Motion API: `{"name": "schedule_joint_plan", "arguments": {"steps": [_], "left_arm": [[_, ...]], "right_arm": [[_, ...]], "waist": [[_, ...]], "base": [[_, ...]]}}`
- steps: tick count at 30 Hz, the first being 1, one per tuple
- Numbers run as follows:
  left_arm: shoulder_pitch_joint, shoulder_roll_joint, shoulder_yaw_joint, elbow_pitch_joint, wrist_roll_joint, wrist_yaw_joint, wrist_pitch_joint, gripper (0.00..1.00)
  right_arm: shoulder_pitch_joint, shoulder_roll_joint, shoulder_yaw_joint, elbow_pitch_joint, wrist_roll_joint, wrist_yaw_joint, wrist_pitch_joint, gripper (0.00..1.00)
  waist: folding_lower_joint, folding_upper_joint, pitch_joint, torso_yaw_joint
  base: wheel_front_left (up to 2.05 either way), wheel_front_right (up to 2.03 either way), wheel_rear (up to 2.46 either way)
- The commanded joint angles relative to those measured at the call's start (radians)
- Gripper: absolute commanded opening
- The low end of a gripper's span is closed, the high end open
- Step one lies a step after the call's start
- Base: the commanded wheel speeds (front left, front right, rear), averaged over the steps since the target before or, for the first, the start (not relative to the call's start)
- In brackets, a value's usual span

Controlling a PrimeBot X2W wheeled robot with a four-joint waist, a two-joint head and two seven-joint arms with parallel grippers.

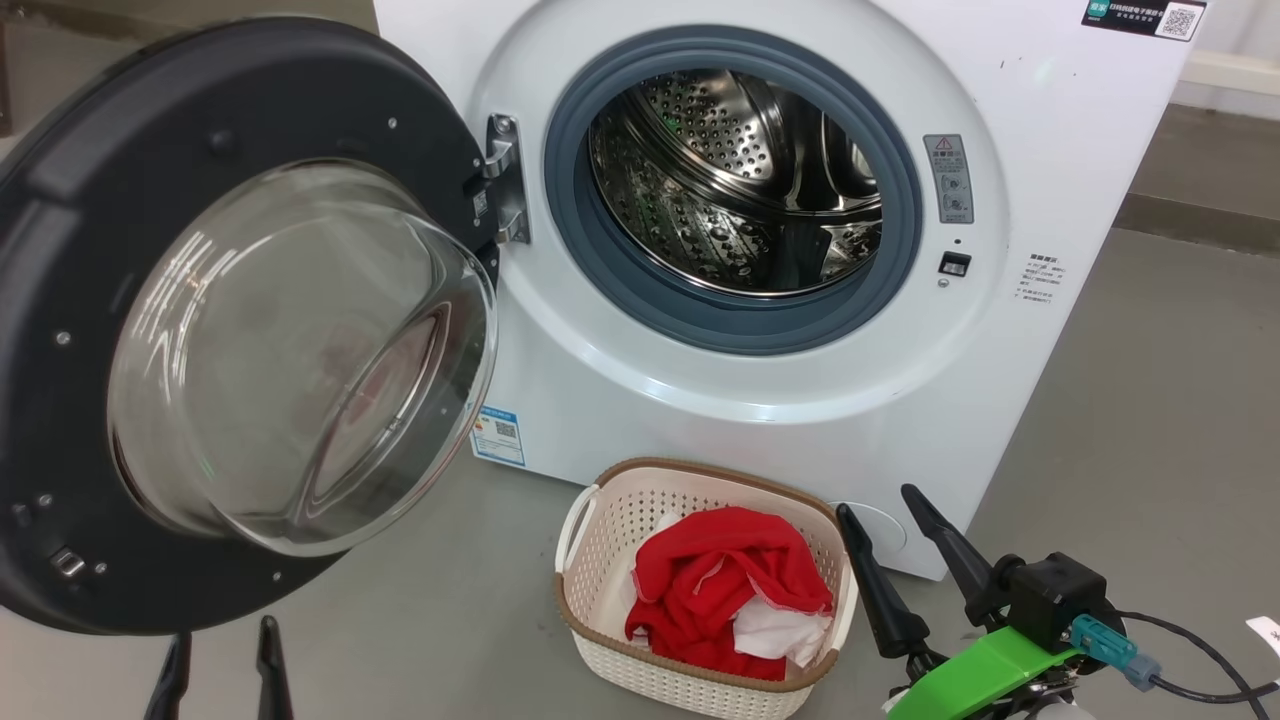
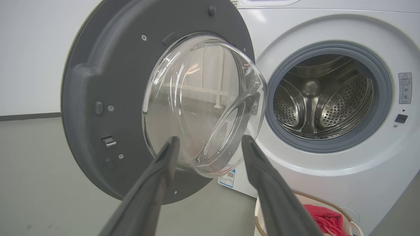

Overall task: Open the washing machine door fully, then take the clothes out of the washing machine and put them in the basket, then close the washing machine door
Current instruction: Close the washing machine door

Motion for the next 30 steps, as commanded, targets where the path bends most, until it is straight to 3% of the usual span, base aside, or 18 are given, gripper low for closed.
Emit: {"name": "schedule_joint_plan", "arguments": {"steps": [1, 2, 3, 11, 19, 24, 30], "left_arm": [[-0.02, 0.016, 0.028, -0.025, 0.015, 0.008, -0.001, 0.88], [-0.02, 0.019, 0.028, -0.026, 0.021, 0.017, -0.001, 0.37], [-0.021, 0.02, 0.029, -0.028, 0.022, 0.02, -0.001, 0.0], [-0.099, 0.065, 0.056, -0.076, 0.043, 0.053, -0.002, 0.0], [-0.341, 0.203, 0.187, -0.053, 0.03, 0.112, 0.006, 0.0], [-0.506, 0.272, 0.284, 0.014, -0.058, 0.126, 0.016, 0.0], [-0.654, 0.333, 0.39, 0.184, -0.215, 0.091, 0.046, 0.0]], "right_arm": [[-0.013, 0.001, 0.024, -0.019, 0.006, 0.007, -0.006, 1.0], [-0.011, 0.001, 0.025, -0.017, 0.004, 0.007, -0.006, 1.0], [-0.01, 0.001, 0.025, -0.016, 0.004, 0.007, -0.006, 1.0], [-0.011, 0.001, 0.018, -0.008, -0.016, 0.007, -0.006, 1.0], [-0.033, 0.001, 0.006, -0.005, -0.054, 0.007, -0.006, 1.0], [-0.051, 0.001, 0.004, -0.003, -0.074, 0.007, -0.006, 1.0], [-0.06, 0.001, 0.004, -0.002, -0.08, 0.007, -0.006, 1.0]], "waist": [[0.0, 0.0, 0.0, -0.001], [0.0, 0.0, -0.001, -0.004], [0.0, 0.0, -0.001, -0.005], [0.0, 0.0, 0.015, -0.024], [0.0, 0.0, 0.061, -0.04], [0.0, 0.0, 0.086, -0.053], [0.0, 0.0, 0.102, -0.066]], "base": [[0.0, 0.0, 0.0], [0.0, 0.0, 0.0], [0.0, 0.0, 0.0], [0.0, 0.0, 0.0], [0.0, 0.0, 0.0], [0.0, 0.0, 0.0], [0.0, 0.0, 0.0]]}}
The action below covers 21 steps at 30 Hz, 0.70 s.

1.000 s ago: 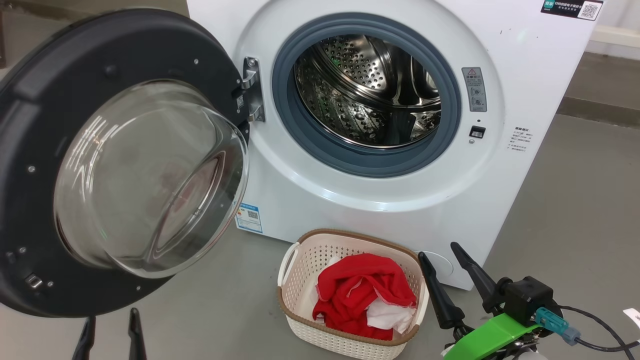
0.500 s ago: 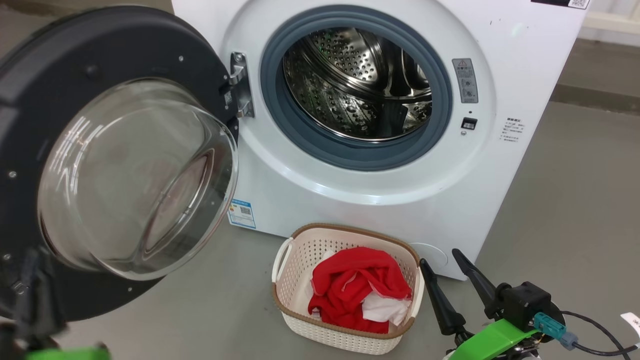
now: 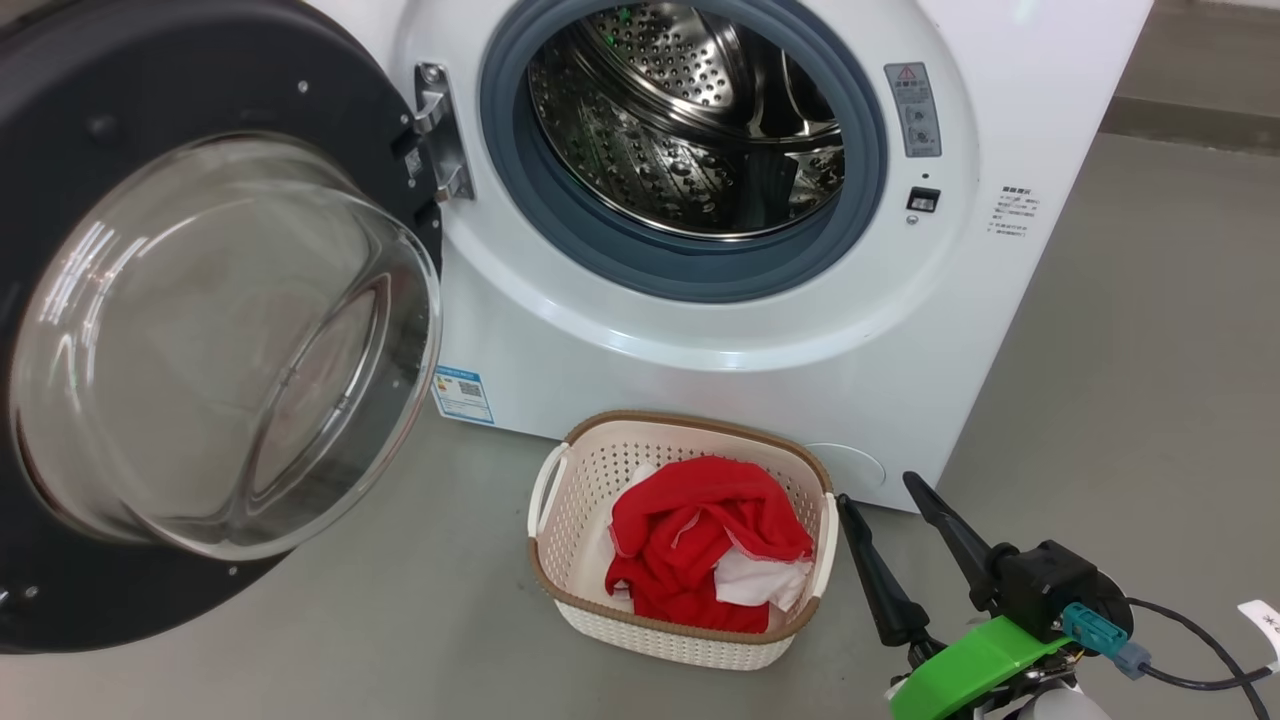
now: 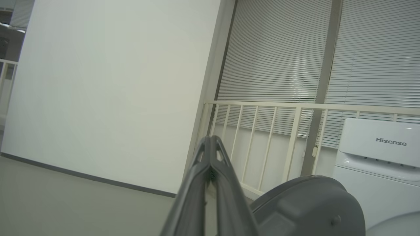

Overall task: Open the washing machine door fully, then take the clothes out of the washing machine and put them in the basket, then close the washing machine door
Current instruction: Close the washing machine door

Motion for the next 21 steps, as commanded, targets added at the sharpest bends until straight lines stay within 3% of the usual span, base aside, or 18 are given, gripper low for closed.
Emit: {"name": "schedule_joint_plan", "arguments": {"steps": [1, 8, 15, 21], "left_arm": [[-0.051, 0.069, 0.041, 0.025, -0.021, -0.017, 0.008, 0.0], [-0.188, 0.105, 0.129, 0.285, -0.194, -0.053, 0.109, 0.0], [-0.328, 0.152, 0.198, 0.544, -0.384, -0.087, 0.365, 0.0], [-0.371, 0.204, 0.208, 0.665, -0.448, -0.106, 0.528, 0.0]], "right_arm": [[-0.037, 0.001, 0.016, -0.022, -0.008, 0.007, -0.006, 1.0], [-0.048, -0.006, 0.015, -0.024, -0.003, 0.007, -0.006, 1.0], [-0.057, -0.01, 0.018, -0.026, -0.007, 0.007, -0.006, 1.0], [-0.064, -0.019, 0.022, -0.023, -0.008, 0.007, -0.006, 1.0]], "waist": [[0.0, -0.0001, 0.006, -0.007], [0.0, -0.0001, 0.02, -0.017], [0.0, -0.0001, 0.035, -0.026], [0.0, -0.0001, 0.045, -0.039]], "base": [[0.0, 0.0, 0.0], [0.0, 0.0, 0.0], [0.0, 0.0, 0.0], [0.0, 0.0, 0.0]]}}
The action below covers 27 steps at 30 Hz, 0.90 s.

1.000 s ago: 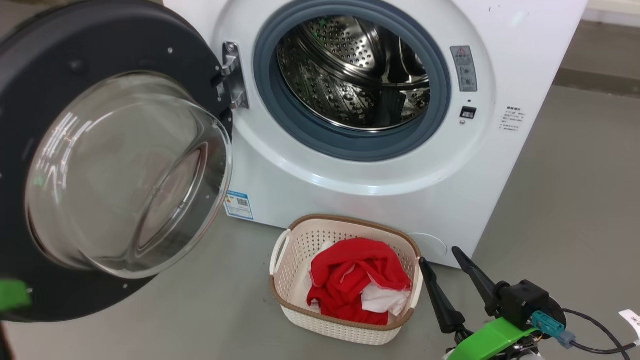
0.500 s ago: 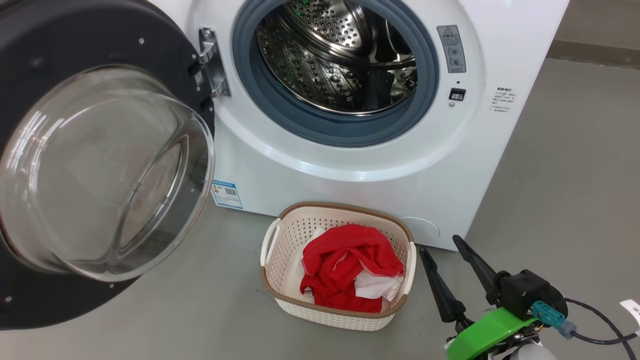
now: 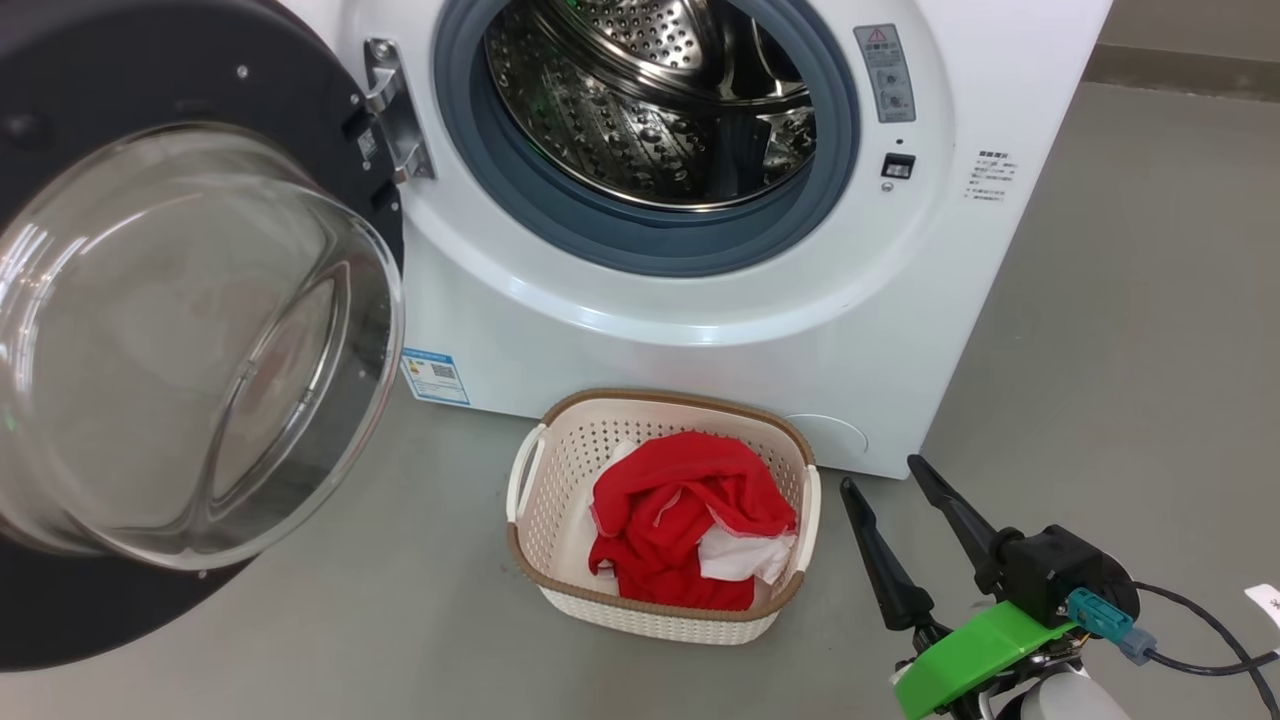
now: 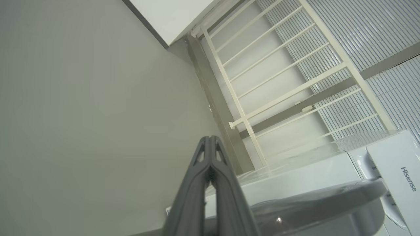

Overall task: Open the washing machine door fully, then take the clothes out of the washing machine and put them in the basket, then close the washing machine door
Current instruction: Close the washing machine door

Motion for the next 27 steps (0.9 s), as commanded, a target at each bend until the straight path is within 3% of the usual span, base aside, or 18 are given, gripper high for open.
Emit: {"name": "schedule_joint_plan", "arguments": {"steps": [1, 5, 14, 23, 27], "left_arm": [[-0.023, 0.076, 0.015, -0.003, -0.019, -0.015, 0.041, 0.0], [-0.015, 0.095, -0.006, 0.025, -0.022, -0.049, 0.108, 0.0], [0.016, 0.069, -0.042, 0.025, -0.04, -0.105, 0.201, 0.0], [0.071, -0.015, -0.06, -0.072, -0.083, -0.128, 0.279, 0.0], [0.098, -0.066, -0.031, -0.147, -0.127, -0.111, 0.302, 0.0]], "right_arm": [[-0.04, -0.007, 0.022, -0.022, -0.008, 0.007, -0.006, 1.0], [-0.043, -0.01, 0.021, -0.022, -0.008, 0.007, -0.006, 1.0], [-0.03, -0.005, 0.006, -0.021, -0.011, 0.007, -0.006, 1.0], [-0.013, 0.005, -0.003, -0.019, -0.008, 0.007, -0.006, 1.0], [-0.002, 0.009, -0.003, -0.019, -0.006, 0.007, -0.006, 1.0]], "waist": [[-0.0001, 0.0, 0.003, -0.006], [-0.0001, 0.0, 0.005, -0.011], [-0.0001, 0.0, -0.012, -0.001], [-0.0001, 0.0, -0.038, 0.015], [-0.0001, 0.0, -0.05, 0.016]], "base": [[0.0, 0.0, 0.0], [0.0, 0.0, 0.0], [0.0, 0.0, 0.0], [0.0, 0.0, 0.0], [0.0, 0.0, 0.0]]}}
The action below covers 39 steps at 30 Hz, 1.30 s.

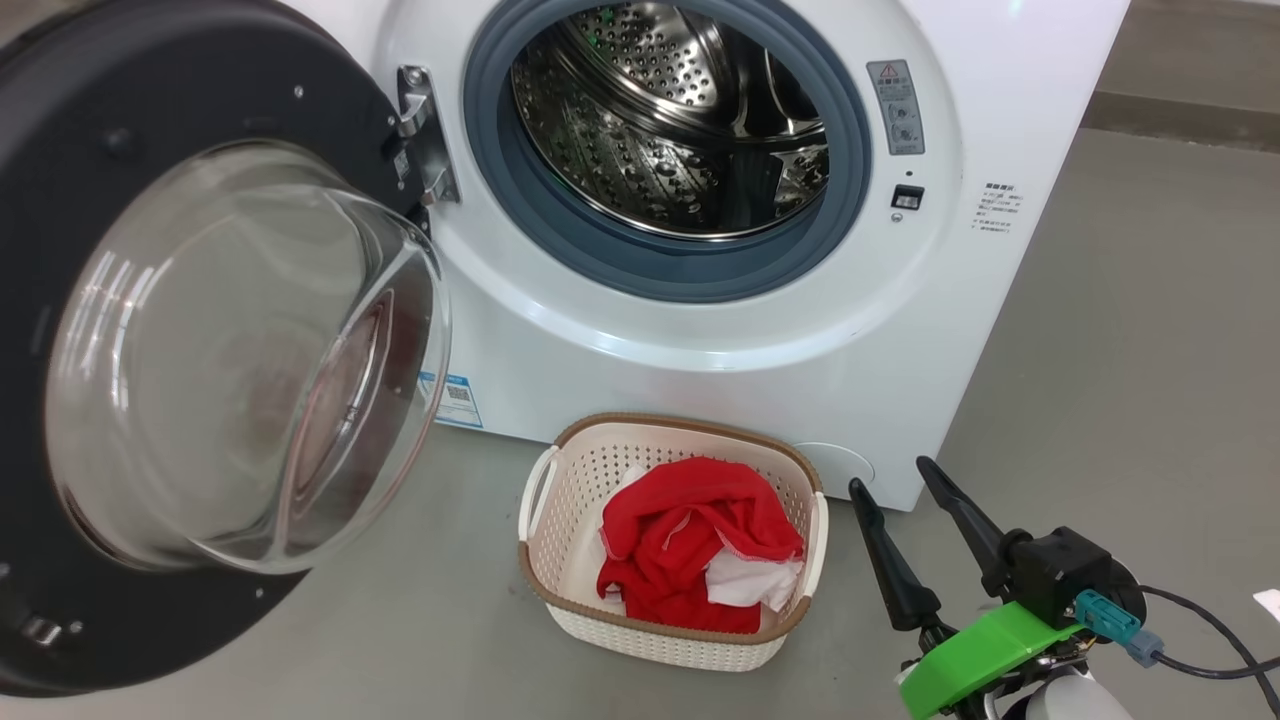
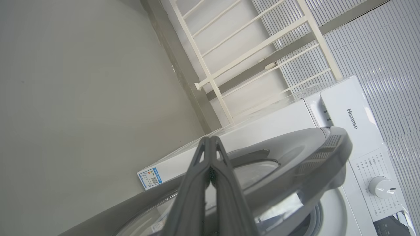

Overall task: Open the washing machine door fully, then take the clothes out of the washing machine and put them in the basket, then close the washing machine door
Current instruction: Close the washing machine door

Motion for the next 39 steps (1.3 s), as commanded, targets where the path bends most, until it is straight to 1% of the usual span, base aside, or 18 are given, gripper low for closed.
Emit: {"name": "schedule_joint_plan", "arguments": {"steps": [1, 2, 3, 8, 15, 16, 20, 24, 29, 34, 39], "left_arm": [[0.022, -0.007, 0.011, -0.057, -0.031, 0.01, 0.04, 0.0], [0.022, -0.007, 0.011, -0.057, -0.031, 0.01, 0.04, 0.0], [0.029, -0.021, 0.019, -0.08, -0.044, 0.021, 0.05, 0.0], [0.076, -0.097, 0.058, -0.22, -0.099, 0.086, 0.093, 0.0], [0.174, -0.225, 0.061, -0.478, -0.146, 0.168, 0.178, 0.0], [0.198, -0.262, 0.056, -0.551, -0.157, 0.191, 0.196, 0.0], [0.242, -0.307, 0.034, -0.675, -0.167, 0.229, 0.215, 0.0], [0.277, -0.33, 0.002, -0.766, -0.199, 0.264, 0.225, 0.0], [0.324, -0.337, -0.053, -0.847, -0.258, 0.307, 0.213, 0.0], [0.375, -0.338, -0.136, -0.906, -0.337, 0.342, 0.165, 0.0], [0.418, -0.338, -0.21, -0.958, -0.392, 0.361, 0.115, 0.0]], "right_arm": [[-0.005, 0.003, 0.02, -0.023, -0.001, 0.007, -0.006, 1.0], [-0.005, 0.003, 0.02, -0.023, -0.001, 0.007, -0.006, 1.0], [-0.003, 0.003, 0.019, -0.023, 0.0, 0.007, -0.006, 1.0], [0.006, 0.006, 0.013, -0.025, 0.0, 0.007, -0.006, 1.0], [0.005, 0.007, 0.006, -0.028, -0.002, 0.007, -0.006, 1.0], [0.001, 0.007, 0.004, -0.028, -0.002, 0.007, -0.006, 1.0], [-0.005, 0.007, 0.005, -0.026, 0.003, 0.007, -0.006, 1.0], [-0.015, 0.007, 0.007, -0.024, 0.007, 0.007, -0.006, 1.0], [-0.025, 0.007, 0.006, -0.021, 0.01, 0.007, -0.006, 1.0], [-0.032, 0.007, 0.001, -0.02, 0.009, 0.007, -0.006, 1.0], [-0.036, 0.008, 0.0, -0.021, 0.012, 0.007, -0.006, 1.0]], "waist": [[0.0, 0.0, -0.008, -0.001], [0.0, 0.0, -0.008, -0.001], [0.0, 0.0, -0.011, -0.001], [0.0, 0.0, -0.018, -0.009], [0.0, 0.0, -0.004, -0.024], [0.0, 0.0, 0.003, -0.026], [0.0, 0.0, 0.015, -0.033], [0.0, 0.0, 0.025, -0.044], [0.0, 0.0, 0.033, -0.067], [0.0, 0.0, 0.042, -0.092], [0.0, 0.0, 0.049, -0.12]], "base": [[0.0, 0.0, 0.0], [0.0, 0.0, 0.0], [0.0, 0.0, 0.0], [0.0, 0.0, 0.0], [0.0, 0.0, 0.0], [0.0, 0.0, 0.0], [0.0, 0.0, 0.0], [0.0, 0.0, 0.0], [0.0, 0.0, 0.0], [0.0, 0.0, 0.0], [0.0, 0.0, 0.0]]}}
